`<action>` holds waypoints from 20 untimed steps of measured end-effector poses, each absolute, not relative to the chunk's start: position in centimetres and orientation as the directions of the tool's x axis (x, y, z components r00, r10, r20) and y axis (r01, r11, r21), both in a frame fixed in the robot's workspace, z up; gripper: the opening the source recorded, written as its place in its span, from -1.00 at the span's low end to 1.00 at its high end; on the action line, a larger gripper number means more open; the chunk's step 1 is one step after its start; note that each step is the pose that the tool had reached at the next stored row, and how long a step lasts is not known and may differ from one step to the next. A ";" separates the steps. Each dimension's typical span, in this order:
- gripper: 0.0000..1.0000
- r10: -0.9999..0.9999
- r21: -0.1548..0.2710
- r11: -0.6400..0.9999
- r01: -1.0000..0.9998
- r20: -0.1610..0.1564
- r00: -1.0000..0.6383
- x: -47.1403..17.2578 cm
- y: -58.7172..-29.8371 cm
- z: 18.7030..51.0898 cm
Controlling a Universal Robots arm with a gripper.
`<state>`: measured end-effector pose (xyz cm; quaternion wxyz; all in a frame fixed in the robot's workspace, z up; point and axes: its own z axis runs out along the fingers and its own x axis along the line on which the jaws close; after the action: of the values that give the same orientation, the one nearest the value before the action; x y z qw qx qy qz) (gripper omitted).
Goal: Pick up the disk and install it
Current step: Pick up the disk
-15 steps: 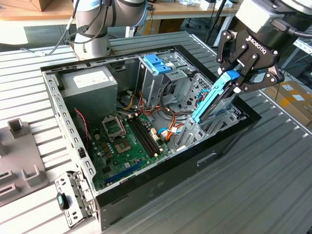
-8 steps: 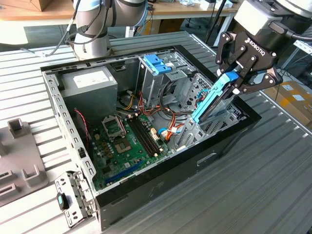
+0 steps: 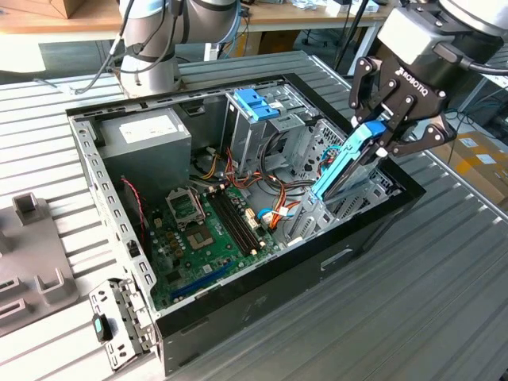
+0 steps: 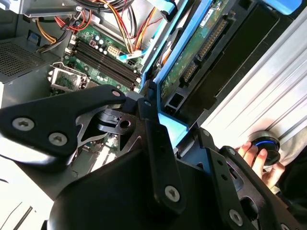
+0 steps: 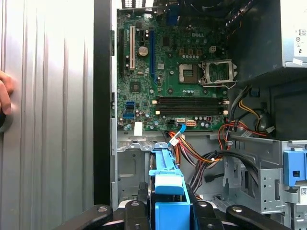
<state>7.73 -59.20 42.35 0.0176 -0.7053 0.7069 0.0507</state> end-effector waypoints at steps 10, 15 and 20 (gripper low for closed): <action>-0.25 -0.995 0.047 0.000 -0.999 -0.096 -0.004 7.7 -59.2 41.1; -0.25 -0.995 0.047 0.000 -0.999 -0.096 -0.005 7.7 -59.2 40.8; -0.25 -0.995 0.047 0.000 -0.999 -0.096 -0.005 7.7 -59.2 40.6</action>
<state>7.73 -59.21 40.64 0.0175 -0.7053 0.7069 0.0506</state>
